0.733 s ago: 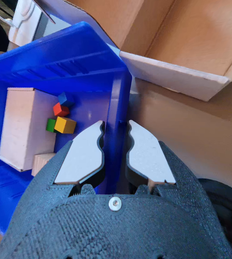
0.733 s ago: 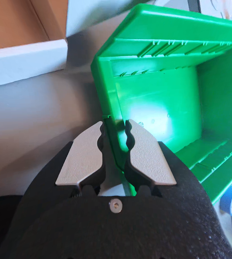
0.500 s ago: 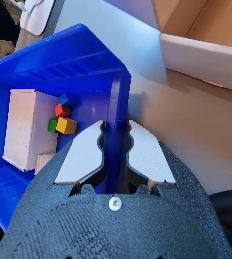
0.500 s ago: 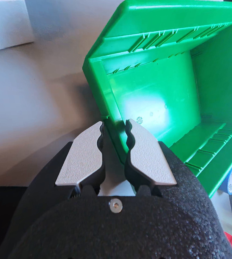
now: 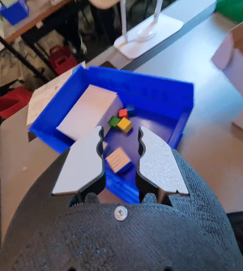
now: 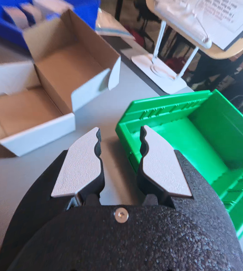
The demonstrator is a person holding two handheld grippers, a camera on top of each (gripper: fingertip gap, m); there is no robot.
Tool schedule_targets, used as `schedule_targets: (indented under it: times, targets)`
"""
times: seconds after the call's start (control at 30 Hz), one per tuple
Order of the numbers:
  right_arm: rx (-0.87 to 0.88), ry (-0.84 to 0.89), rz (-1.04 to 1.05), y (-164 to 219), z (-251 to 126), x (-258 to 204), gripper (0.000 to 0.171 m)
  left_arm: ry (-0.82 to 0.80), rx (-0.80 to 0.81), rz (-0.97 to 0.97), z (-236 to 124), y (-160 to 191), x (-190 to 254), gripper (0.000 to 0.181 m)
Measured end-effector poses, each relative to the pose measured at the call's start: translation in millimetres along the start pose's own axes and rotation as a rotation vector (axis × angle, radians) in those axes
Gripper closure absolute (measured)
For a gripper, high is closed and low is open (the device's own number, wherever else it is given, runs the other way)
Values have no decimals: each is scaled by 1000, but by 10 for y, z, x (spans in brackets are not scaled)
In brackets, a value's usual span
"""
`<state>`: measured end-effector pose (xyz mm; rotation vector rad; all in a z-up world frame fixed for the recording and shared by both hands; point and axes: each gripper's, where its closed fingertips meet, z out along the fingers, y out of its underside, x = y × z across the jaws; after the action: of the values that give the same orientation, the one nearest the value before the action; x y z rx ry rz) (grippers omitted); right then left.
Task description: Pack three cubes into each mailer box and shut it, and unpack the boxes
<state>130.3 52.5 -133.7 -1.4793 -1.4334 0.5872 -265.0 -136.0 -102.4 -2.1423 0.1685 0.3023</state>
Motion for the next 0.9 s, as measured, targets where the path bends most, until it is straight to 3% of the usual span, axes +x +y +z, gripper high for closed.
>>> schedule_targets:
  times: [0.13,0.23,0.4,0.53,0.9]
  targets:
    - [110,-65,92,-81,-26,-153,126,-21,-338,55,156,296,-445,118]
    - [91,-84,113,48,67,-221,127,45,-536,96,373,501,-553,116]
    - [66,-83,89,145,115,-257,130,164,-776,225,620,747,-523,131]
    - [71,-96,119,173,114,-246,132,191,-965,310,676,940,-559,129]
    - [86,-95,120,176,82,-248,135,139,-1058,426,672,1038,-567,135]
